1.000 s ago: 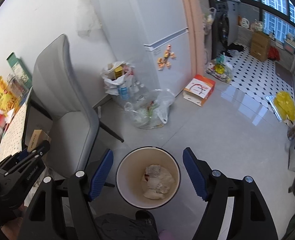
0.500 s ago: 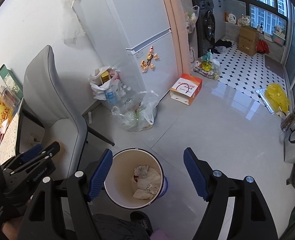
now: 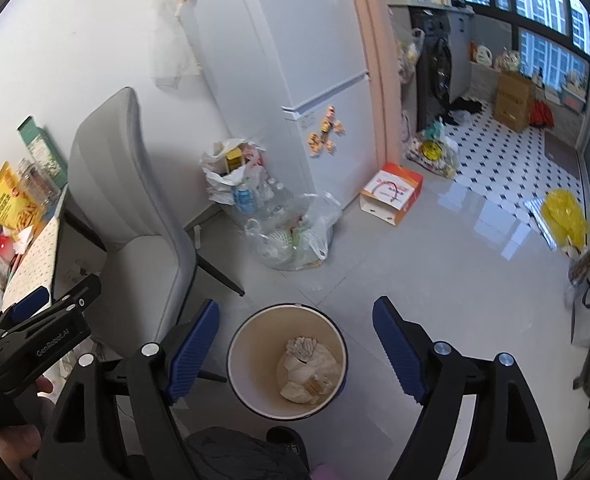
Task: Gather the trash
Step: 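Move both open tools back over the table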
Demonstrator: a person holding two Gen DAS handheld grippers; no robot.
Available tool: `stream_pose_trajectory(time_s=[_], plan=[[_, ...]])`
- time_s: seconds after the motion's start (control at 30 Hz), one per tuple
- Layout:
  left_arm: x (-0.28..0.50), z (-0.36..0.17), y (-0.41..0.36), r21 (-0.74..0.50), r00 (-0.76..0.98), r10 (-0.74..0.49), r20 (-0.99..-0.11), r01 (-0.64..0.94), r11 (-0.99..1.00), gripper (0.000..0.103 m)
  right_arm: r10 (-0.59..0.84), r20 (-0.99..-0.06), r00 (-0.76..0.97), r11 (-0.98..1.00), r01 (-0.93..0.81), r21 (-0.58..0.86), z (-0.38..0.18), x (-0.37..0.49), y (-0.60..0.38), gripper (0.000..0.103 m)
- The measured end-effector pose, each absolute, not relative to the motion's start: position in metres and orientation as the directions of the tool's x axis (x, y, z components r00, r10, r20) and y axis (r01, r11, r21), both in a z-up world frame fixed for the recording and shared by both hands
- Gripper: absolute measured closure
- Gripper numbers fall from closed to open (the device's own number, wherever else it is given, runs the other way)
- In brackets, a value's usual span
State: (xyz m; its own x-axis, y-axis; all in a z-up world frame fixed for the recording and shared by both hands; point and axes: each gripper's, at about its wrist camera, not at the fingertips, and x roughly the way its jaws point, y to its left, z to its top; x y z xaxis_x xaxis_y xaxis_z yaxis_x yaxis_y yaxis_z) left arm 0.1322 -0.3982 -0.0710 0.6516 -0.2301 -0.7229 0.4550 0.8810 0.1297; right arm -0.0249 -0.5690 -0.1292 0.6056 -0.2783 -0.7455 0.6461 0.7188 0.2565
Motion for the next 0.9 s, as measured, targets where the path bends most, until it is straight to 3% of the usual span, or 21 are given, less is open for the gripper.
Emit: stream_pose_trajectory(time_s=[0.47, 0.9], plan=[[0.137, -0.025, -0.274, 0.047, 0.727, -0.208, -0.655, 0.313, 0.948, 0.009, -0.243, -0.666, 0.706, 0.838, 0.498, 0.222, -0.049, -0.009, -0.46, 0.017], [0.112, -0.001, -0.153, -0.016, 0.785, -0.153, -0.6, 0.179, 0.984, 0.008, -0.181, -0.631, 0.754, 0.933, 0.334, 0.132, -0.011, -0.001, -0.327, 0.017]])
